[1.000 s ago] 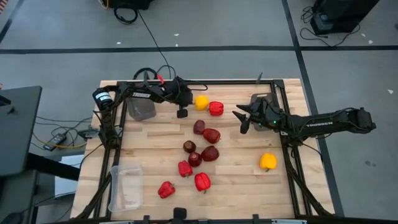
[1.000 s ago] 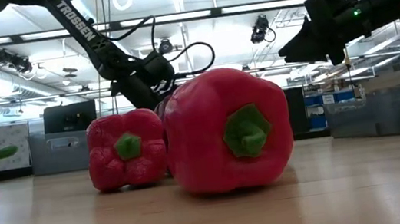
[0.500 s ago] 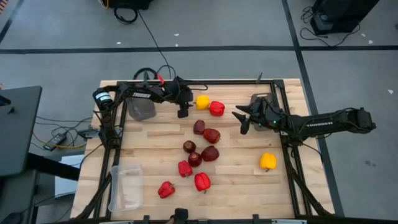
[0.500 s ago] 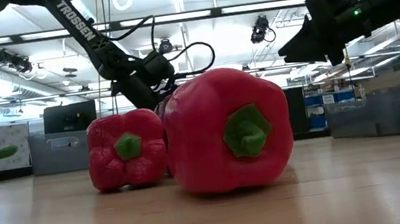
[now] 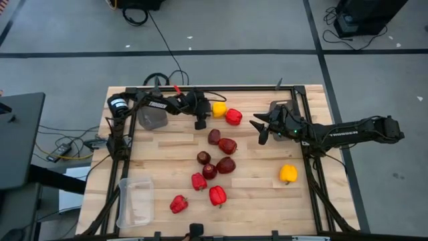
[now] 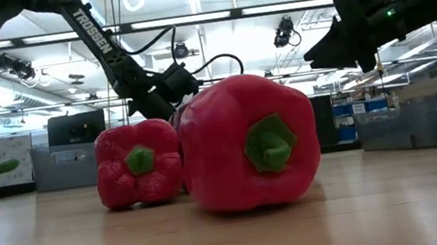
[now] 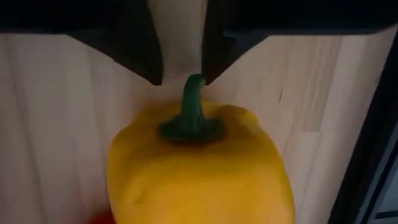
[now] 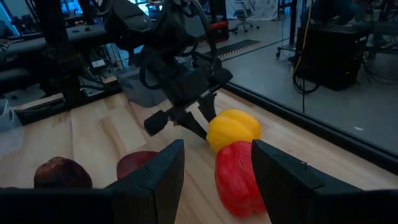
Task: Sort produce into baskets
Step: Put the yellow bell pepper into the left black transparent bin
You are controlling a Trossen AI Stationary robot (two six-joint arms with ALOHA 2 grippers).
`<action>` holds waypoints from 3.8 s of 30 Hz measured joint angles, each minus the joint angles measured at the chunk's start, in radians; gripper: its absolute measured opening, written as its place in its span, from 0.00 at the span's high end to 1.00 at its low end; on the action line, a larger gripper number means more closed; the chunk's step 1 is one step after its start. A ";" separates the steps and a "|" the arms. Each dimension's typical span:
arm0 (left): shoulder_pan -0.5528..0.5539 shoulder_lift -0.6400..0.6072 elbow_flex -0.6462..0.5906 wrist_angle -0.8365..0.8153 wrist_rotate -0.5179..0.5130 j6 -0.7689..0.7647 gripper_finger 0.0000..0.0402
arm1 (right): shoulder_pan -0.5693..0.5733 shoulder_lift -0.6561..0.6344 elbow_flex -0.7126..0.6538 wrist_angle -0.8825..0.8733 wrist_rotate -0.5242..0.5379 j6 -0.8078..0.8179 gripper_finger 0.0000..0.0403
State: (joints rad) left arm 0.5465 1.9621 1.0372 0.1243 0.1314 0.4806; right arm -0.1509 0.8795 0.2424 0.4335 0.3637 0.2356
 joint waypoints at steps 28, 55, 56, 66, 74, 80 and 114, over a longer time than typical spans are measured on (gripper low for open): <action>-0.014 -0.003 0.000 0.029 -0.085 0.036 0.61 | 0.000 0.000 0.000 -0.004 -0.011 0.000 0.51; -0.012 -0.042 0.001 0.005 -0.031 0.048 0.92 | -0.001 0.000 0.000 0.015 -0.006 -0.001 0.51; -0.012 -0.042 0.001 -0.011 -0.031 0.062 0.95 | -0.001 0.000 0.000 0.015 -0.006 -0.001 0.51; -0.025 -0.110 0.030 -0.236 -0.174 0.066 0.98 | -0.001 0.000 0.000 0.015 -0.006 -0.002 0.51; -0.032 -0.332 0.161 -0.609 -0.223 0.021 1.00 | -0.001 0.000 0.000 0.015 -0.006 -0.002 0.51; -0.031 -0.438 0.191 -0.699 -0.192 -0.017 0.98 | -0.001 0.000 0.000 0.015 -0.011 -0.010 0.51; 0.003 0.070 0.225 -0.274 -0.133 0.121 0.63 | 0.018 0.010 0.000 -0.008 -0.017 0.029 0.51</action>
State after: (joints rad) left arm 0.5496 2.0324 1.2621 -0.1501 -0.0018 0.6014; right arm -0.1329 0.8900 0.2424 0.4255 0.3466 0.2649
